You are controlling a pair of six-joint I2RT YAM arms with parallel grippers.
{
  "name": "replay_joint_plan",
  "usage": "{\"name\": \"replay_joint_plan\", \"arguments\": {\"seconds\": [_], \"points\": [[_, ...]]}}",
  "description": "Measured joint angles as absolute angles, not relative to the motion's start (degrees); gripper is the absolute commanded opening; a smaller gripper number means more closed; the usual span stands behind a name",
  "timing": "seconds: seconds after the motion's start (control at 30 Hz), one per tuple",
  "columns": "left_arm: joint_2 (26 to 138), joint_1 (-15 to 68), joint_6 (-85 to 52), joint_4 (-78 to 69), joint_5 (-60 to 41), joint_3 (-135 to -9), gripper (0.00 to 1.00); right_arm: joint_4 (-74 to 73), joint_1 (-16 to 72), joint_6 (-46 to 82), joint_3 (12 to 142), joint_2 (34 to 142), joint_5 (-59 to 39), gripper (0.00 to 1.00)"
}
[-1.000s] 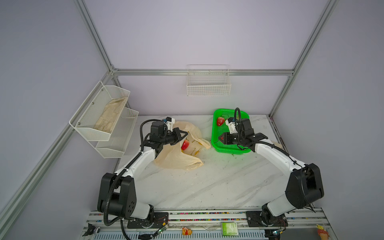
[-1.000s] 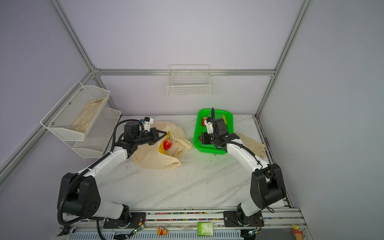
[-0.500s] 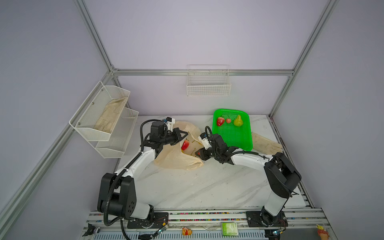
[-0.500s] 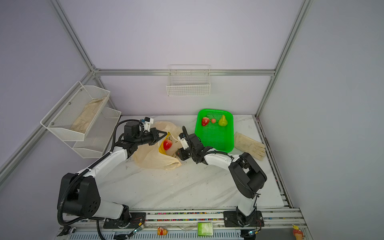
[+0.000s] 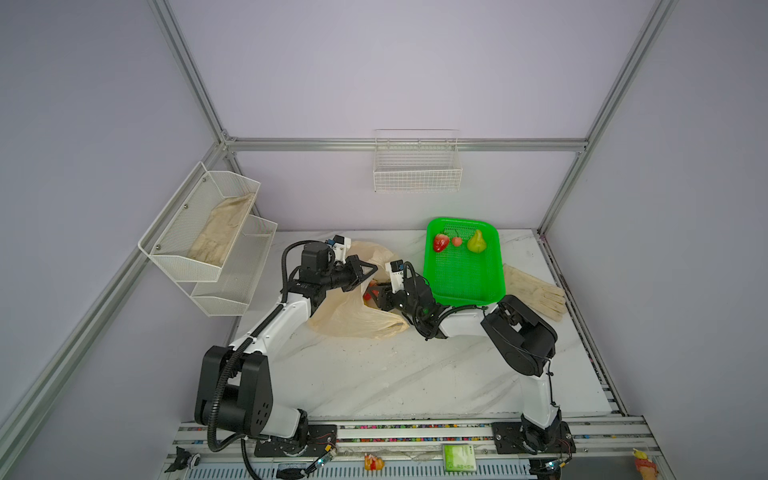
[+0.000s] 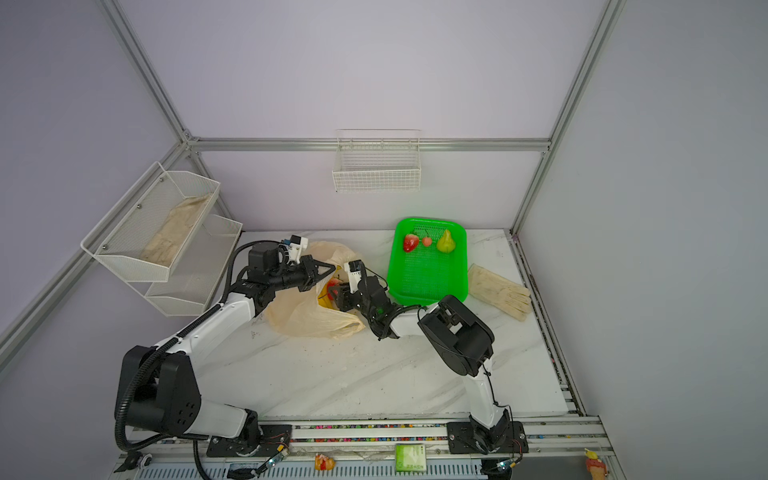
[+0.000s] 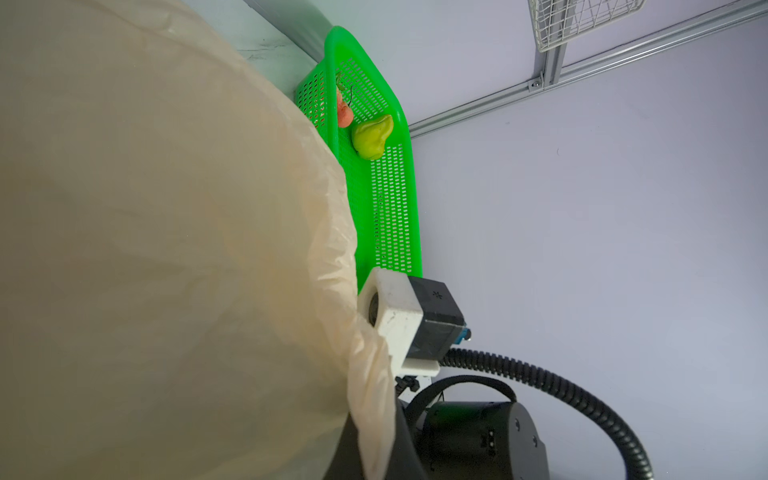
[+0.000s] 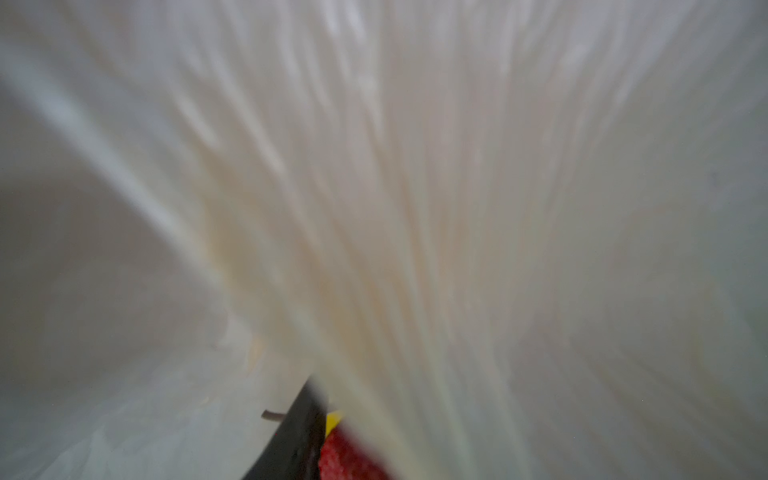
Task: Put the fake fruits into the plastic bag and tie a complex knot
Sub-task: 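Carry the strawberry with the right gripper into the bag's opening, then lower the strawberry into the bag and open the right gripper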
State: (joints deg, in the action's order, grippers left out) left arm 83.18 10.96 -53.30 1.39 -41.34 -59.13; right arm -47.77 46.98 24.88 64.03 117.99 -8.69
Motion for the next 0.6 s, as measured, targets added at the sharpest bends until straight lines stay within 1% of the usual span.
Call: {"name": "replay_joint_plan", "arguments": {"seconds": [0.2, 0.47, 0.6], "points": [[83.2, 11.4, -55.1, 0.9, -41.4, -59.1, 0.0, -56.9, 48.4, 30.9, 66.7, 123.8, -4.6, 0.34], [83.2, 11.9, -57.1, 0.7, -41.4, -59.1, 0.0, -63.4, 49.2, 36.1, 73.4, 130.2, -1.4, 0.36], [83.2, 12.1, -58.0, 0.1, -41.4, -59.1, 0.0, -64.1, 49.4, 38.1, 75.7, 133.4, 0.0, 0.4]]}}
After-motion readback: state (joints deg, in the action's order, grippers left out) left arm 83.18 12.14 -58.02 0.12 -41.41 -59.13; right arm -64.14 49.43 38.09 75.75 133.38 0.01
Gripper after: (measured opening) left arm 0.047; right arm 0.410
